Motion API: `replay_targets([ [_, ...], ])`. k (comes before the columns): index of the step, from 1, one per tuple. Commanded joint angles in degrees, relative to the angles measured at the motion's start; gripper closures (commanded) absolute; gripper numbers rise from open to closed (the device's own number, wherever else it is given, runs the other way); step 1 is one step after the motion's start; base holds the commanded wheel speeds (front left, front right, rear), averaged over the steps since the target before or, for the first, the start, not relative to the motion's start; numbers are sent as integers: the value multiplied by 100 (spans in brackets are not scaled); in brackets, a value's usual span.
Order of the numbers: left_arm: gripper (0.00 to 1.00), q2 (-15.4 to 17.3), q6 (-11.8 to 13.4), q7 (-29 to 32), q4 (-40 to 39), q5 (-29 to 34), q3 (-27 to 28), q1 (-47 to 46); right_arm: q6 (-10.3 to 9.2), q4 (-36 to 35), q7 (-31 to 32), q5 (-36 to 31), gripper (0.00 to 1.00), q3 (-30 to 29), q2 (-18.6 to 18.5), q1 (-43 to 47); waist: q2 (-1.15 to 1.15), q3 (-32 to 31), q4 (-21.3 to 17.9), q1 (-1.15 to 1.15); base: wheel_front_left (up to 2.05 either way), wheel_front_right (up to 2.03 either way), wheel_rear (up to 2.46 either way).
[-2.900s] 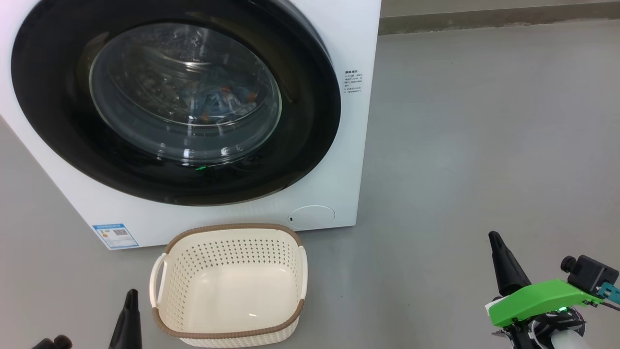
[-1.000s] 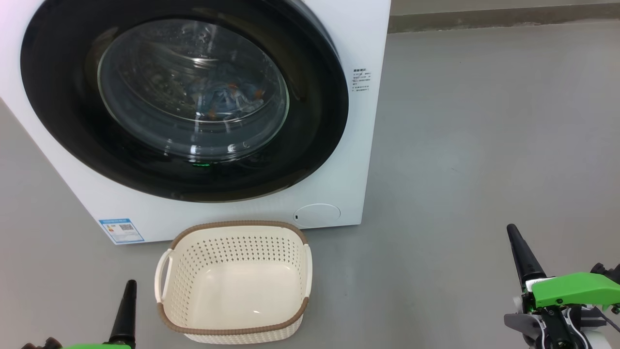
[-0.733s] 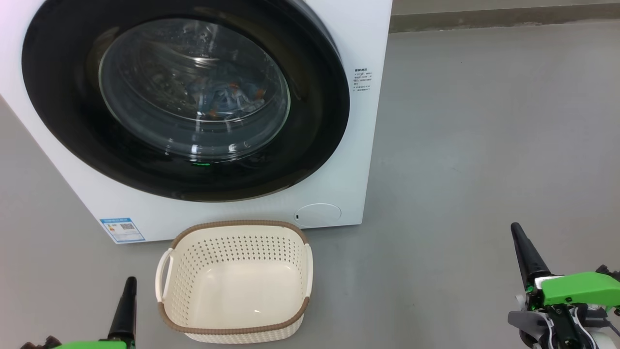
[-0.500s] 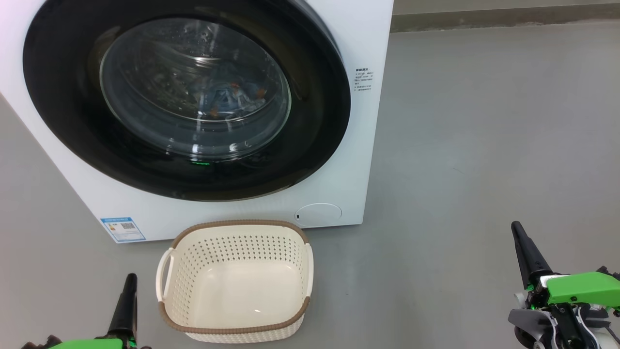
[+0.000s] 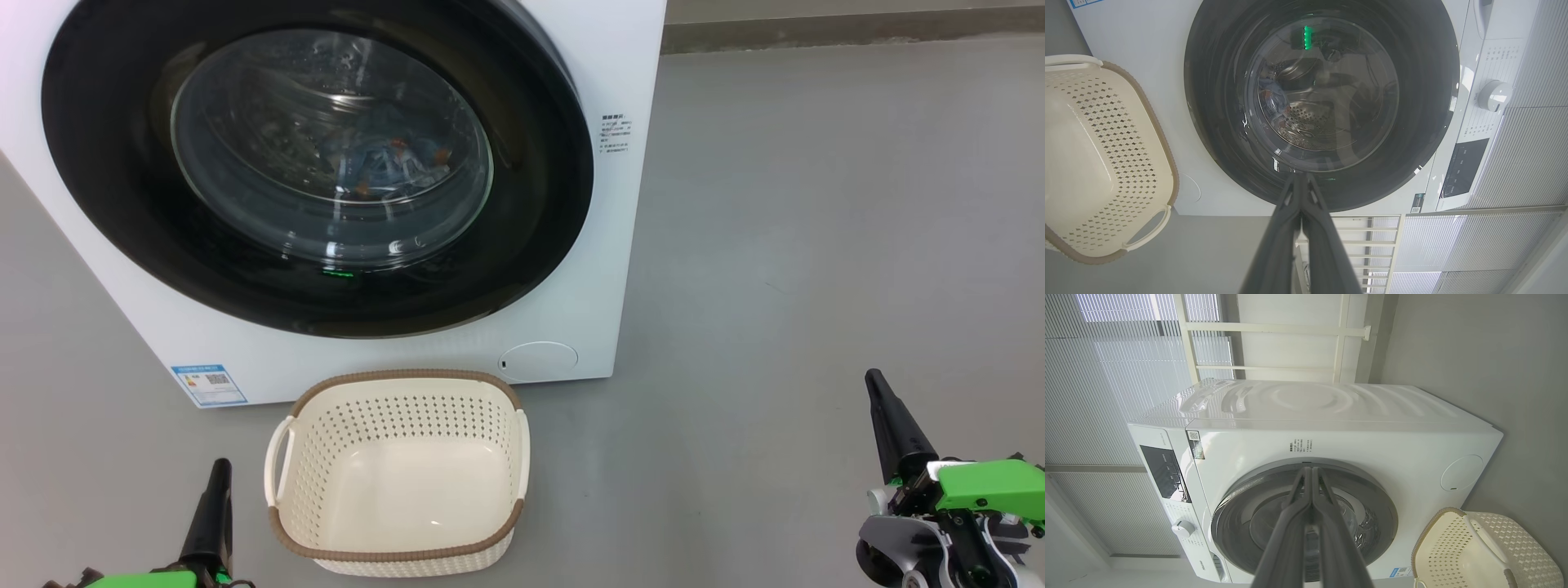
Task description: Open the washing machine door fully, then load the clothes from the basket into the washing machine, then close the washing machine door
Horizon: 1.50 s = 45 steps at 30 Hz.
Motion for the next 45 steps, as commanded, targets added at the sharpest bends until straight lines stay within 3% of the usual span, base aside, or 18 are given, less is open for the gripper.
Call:
replay_targets([
  [1, 100, 40, -38, 42, -113, -41, 192, -279, 2, -177, 24, 10, 100, 101, -48, -15, 0, 0, 0, 0, 0, 0, 0],
  [45, 100, 40, -38, 42, -115, -41, 192, -278, 2, -177, 24, 10, 100, 101, -48, -15, 0, 0, 0, 0, 0, 0, 0],
])
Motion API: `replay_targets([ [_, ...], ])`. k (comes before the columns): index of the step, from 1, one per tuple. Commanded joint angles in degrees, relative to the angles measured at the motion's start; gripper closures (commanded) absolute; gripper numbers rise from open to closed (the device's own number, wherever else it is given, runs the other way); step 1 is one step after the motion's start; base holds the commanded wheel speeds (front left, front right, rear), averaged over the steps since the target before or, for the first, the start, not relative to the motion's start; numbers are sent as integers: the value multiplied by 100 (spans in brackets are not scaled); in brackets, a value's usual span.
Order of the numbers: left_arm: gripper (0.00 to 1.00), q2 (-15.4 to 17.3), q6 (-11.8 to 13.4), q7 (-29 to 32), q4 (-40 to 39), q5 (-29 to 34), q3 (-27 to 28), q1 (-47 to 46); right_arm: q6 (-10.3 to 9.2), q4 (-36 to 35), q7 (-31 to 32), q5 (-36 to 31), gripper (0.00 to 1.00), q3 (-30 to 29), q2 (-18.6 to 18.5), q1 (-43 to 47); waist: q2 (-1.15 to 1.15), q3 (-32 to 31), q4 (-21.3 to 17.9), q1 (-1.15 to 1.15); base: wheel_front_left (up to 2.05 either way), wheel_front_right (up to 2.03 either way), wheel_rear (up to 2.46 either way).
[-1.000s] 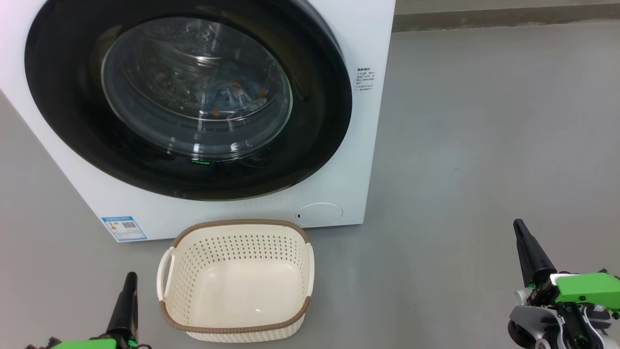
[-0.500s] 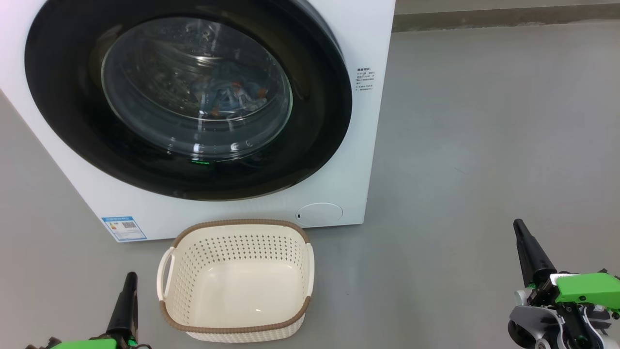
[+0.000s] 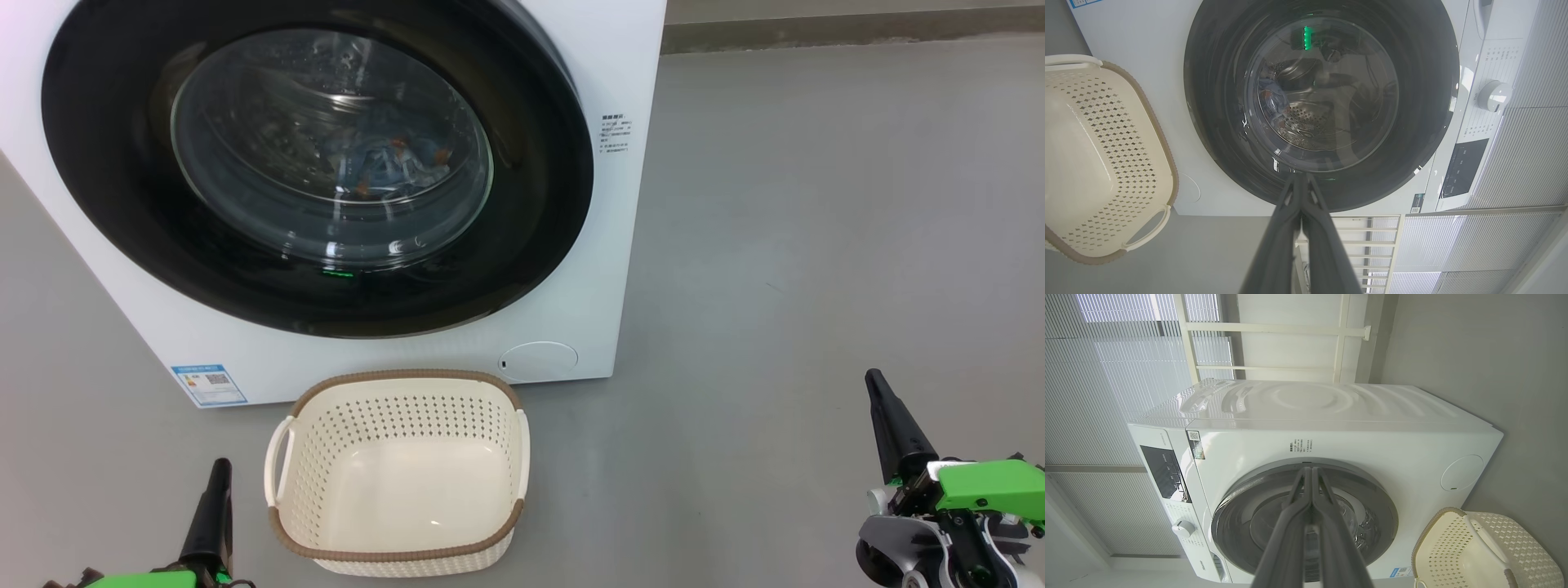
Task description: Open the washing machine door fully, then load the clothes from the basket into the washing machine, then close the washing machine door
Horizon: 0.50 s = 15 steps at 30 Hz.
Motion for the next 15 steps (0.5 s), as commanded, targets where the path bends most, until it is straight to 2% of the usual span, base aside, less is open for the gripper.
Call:
replay_targets([
  [1, 100, 47, -38, 42, -116, -40, 189, -276, 2, -176, 23, 4, 100, 103, -49, -16, 0, 0, 0, 0, 0, 0, 0],
  [15, 100, 47, -38, 42, -116, -40, 189, -276, 2, -176, 23, 3, 100, 103, -49, -16, 0, 0, 0, 0, 0, 0, 0],
])
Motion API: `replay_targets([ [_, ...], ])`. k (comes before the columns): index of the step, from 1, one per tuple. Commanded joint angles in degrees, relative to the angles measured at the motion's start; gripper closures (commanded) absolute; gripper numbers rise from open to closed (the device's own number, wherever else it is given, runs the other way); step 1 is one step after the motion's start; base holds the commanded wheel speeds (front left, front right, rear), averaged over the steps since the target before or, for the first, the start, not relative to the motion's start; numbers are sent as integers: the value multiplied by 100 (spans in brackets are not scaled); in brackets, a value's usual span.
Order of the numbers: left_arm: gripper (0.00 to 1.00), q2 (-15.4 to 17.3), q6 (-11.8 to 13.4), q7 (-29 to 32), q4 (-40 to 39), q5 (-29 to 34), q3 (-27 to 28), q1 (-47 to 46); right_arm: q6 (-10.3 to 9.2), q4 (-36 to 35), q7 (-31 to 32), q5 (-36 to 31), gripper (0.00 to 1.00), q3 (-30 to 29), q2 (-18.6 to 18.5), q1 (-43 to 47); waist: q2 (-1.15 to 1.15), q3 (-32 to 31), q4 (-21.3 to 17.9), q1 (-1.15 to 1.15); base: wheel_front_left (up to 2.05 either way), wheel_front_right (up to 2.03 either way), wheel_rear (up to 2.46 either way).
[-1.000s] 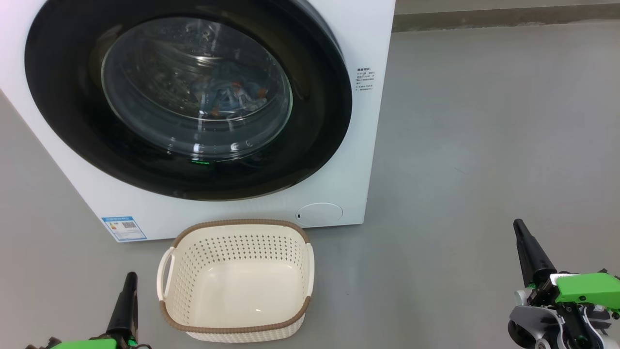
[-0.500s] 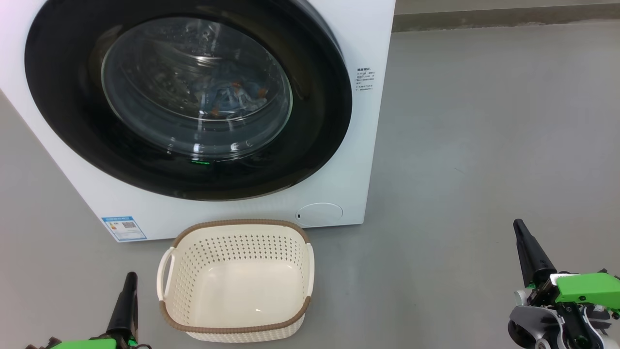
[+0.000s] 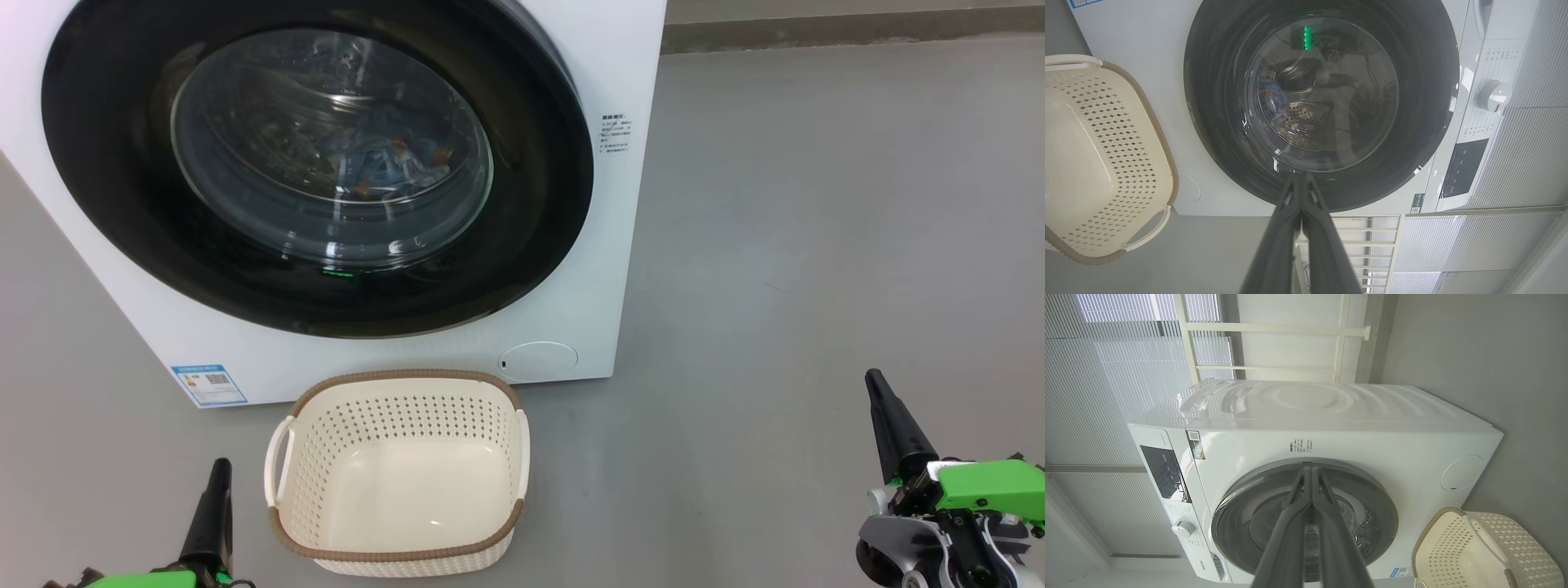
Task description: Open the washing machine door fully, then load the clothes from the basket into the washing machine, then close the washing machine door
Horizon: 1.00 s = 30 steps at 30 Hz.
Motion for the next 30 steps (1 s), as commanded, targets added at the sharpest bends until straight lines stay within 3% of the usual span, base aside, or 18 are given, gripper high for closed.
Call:
replay_targets([
  [1, 100, 47, -38, 42, -116, -38, 188, -275, 2, -176, 23, 3, 100, 103, -49, -16, 0, 0, 0, 0, 0, 0, 0],
  [30, 100, 47, -38, 41, -117, -39, 188, -275, 2, -176, 23, 3, 100, 103, -49, -17, 0, 0, 0, 0, 0, 0, 0],
])
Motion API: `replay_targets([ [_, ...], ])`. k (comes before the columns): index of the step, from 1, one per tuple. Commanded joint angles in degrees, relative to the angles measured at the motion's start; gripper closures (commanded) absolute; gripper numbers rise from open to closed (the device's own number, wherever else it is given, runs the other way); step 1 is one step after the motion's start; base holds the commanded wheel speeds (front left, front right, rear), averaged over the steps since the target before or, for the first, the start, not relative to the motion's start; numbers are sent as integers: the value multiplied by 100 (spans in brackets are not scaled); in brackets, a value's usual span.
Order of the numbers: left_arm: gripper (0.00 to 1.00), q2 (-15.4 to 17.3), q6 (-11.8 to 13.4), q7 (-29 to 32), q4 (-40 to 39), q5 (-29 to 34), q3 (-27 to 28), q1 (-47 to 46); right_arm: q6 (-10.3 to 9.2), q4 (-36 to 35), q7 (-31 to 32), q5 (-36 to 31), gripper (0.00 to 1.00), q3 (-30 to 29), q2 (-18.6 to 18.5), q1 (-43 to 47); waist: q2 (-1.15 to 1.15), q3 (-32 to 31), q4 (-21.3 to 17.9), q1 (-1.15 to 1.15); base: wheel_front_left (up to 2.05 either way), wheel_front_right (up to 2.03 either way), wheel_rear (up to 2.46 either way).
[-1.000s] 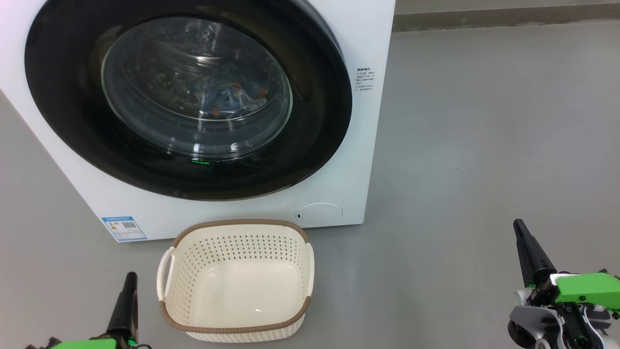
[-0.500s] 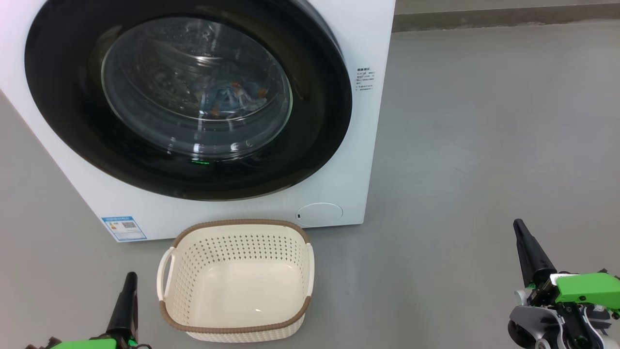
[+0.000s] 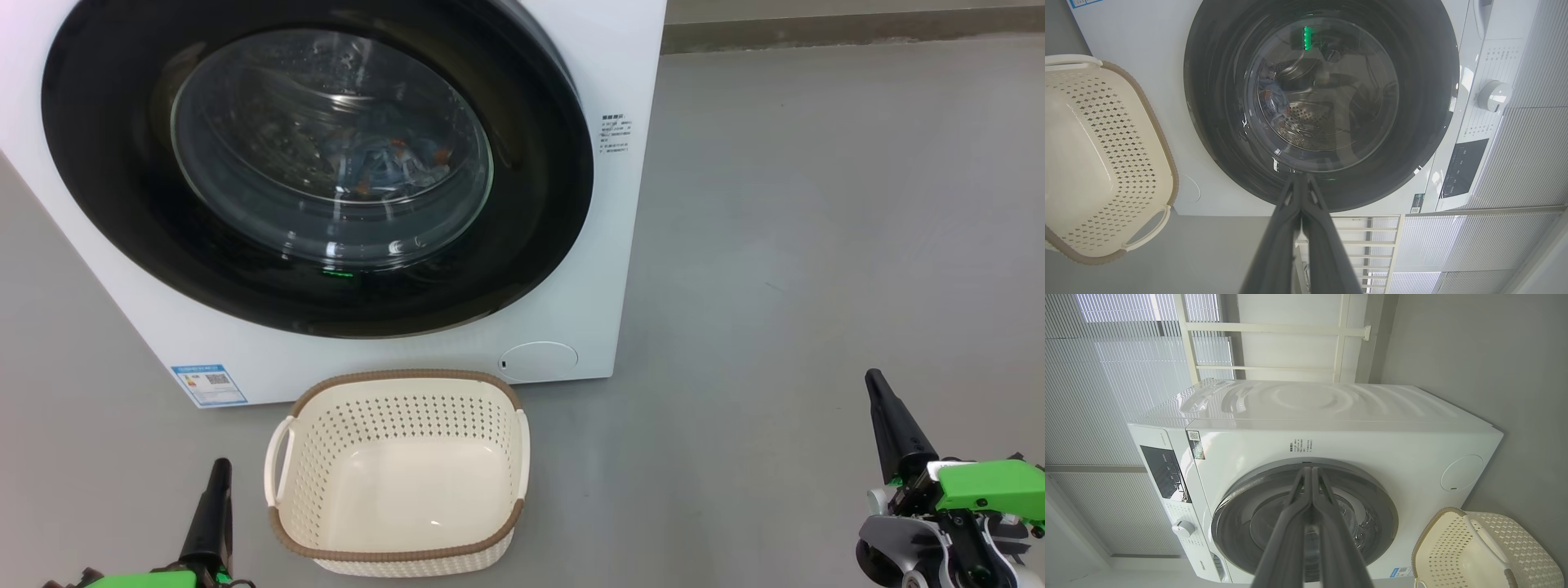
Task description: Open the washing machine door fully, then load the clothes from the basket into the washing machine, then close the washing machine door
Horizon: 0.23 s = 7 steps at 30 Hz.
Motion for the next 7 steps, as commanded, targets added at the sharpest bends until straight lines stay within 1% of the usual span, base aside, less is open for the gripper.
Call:
replay_targets([
  [1, 100, 47, -38, 41, -117, -39, 188, -275, 2, -175, 24, 3, 100, 103, -50, -17, 0, 0, 0, 0, 0, 0, 0],
  [7, 100, 47, -38, 41, -117, -39, 187, -275, 2, -175, 24, 4, 100, 103, -50, -17, 0, 0, 0, 0, 0, 0, 0],
])
